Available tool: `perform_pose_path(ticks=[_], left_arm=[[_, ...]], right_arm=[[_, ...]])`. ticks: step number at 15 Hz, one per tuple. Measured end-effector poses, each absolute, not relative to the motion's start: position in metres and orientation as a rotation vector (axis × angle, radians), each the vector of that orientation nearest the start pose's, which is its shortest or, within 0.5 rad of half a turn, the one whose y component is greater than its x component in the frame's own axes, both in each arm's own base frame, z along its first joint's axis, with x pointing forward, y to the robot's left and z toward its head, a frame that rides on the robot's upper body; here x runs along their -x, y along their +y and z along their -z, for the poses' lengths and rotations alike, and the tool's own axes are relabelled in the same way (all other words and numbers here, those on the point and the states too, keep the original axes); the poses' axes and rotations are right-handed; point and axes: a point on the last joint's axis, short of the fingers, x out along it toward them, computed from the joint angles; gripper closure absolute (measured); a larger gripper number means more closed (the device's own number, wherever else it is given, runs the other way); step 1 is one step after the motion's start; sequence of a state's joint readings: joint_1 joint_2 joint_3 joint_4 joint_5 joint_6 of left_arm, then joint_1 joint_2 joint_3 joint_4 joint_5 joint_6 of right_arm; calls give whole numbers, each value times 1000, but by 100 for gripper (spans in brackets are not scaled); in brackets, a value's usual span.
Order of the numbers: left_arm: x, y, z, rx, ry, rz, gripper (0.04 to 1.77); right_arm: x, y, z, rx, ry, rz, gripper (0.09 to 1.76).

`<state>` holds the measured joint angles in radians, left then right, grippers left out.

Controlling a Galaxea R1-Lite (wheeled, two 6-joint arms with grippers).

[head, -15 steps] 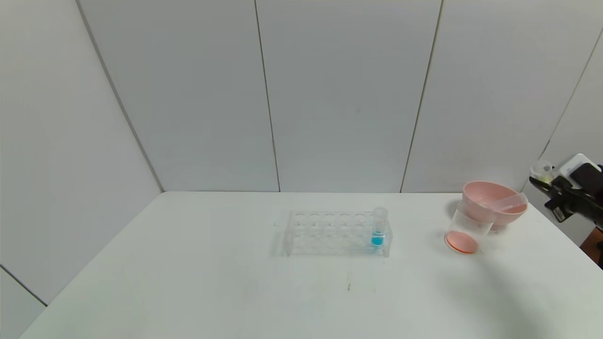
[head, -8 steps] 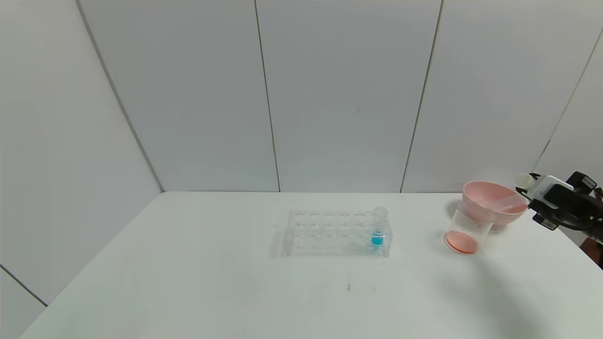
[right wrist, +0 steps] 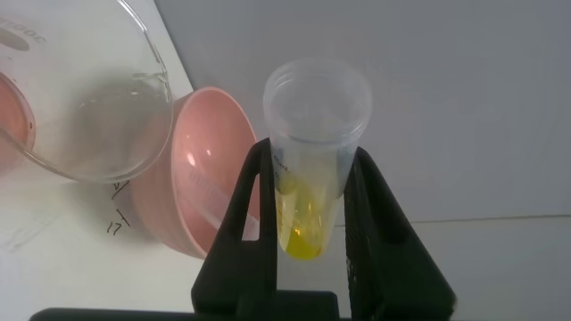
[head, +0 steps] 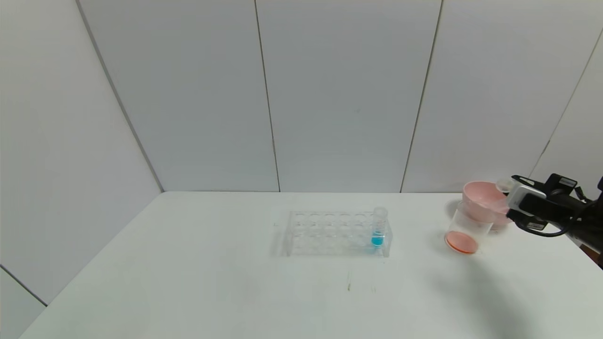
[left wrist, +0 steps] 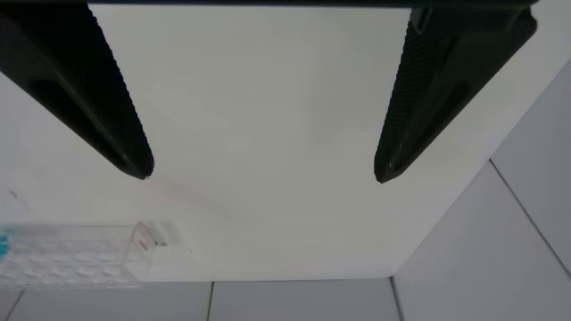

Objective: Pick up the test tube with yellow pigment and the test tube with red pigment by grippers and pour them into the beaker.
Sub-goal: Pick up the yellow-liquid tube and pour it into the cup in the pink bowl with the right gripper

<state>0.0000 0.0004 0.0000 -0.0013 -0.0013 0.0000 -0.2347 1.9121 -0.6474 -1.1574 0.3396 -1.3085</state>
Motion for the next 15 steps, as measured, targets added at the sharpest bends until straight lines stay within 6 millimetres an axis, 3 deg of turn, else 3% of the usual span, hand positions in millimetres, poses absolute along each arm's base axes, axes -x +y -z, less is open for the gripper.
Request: perform_pose_path(ticks=[15], left_arm=[[23,0,-76,0,-1,2,5]], right_arm=[[-323,-61,-121,1502,99,-99,135]])
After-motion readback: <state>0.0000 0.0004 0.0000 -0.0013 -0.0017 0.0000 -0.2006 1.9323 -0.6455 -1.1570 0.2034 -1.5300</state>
